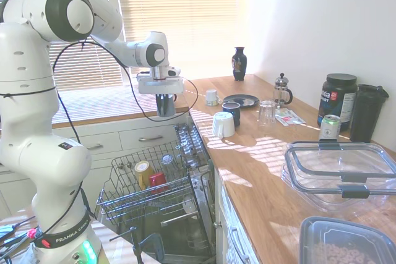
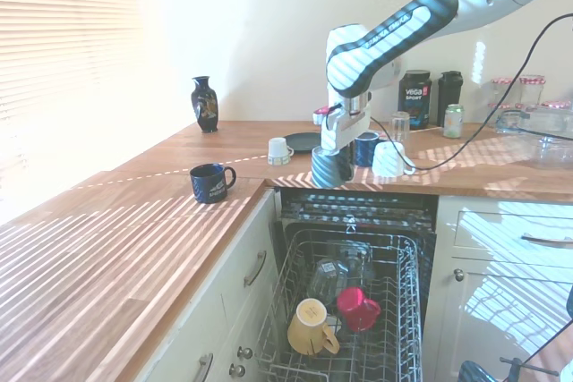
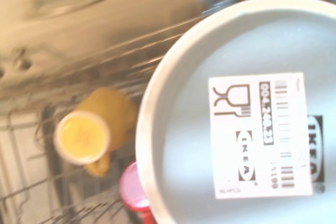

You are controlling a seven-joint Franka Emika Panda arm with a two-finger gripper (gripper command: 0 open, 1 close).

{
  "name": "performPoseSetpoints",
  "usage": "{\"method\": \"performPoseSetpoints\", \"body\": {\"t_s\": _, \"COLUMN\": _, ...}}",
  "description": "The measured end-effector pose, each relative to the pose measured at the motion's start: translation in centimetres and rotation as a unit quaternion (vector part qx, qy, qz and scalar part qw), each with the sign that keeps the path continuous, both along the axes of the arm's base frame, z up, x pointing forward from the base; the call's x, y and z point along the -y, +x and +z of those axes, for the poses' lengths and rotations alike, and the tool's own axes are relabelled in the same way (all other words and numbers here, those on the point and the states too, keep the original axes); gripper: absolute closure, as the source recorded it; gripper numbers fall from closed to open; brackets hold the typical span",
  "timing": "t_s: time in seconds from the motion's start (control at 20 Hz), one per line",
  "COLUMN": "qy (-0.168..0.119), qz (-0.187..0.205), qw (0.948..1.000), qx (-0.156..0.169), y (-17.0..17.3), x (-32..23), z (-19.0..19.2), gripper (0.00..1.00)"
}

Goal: Take a mug cup out of the rack

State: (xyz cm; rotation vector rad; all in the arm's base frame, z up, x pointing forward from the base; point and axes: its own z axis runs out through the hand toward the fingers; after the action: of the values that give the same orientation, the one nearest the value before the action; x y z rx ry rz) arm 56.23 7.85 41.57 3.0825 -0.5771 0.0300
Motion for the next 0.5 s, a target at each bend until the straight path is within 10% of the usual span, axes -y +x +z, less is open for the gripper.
{"method": "performPoseSetpoints", "body": {"t_s": 0.5, "qy": 0.010, "qz": -0.075, "qw": 0.9967, "qx": -0.028, "y": 7.2, "x": 8.8, "z": -2.5, "gripper": 1.00}}
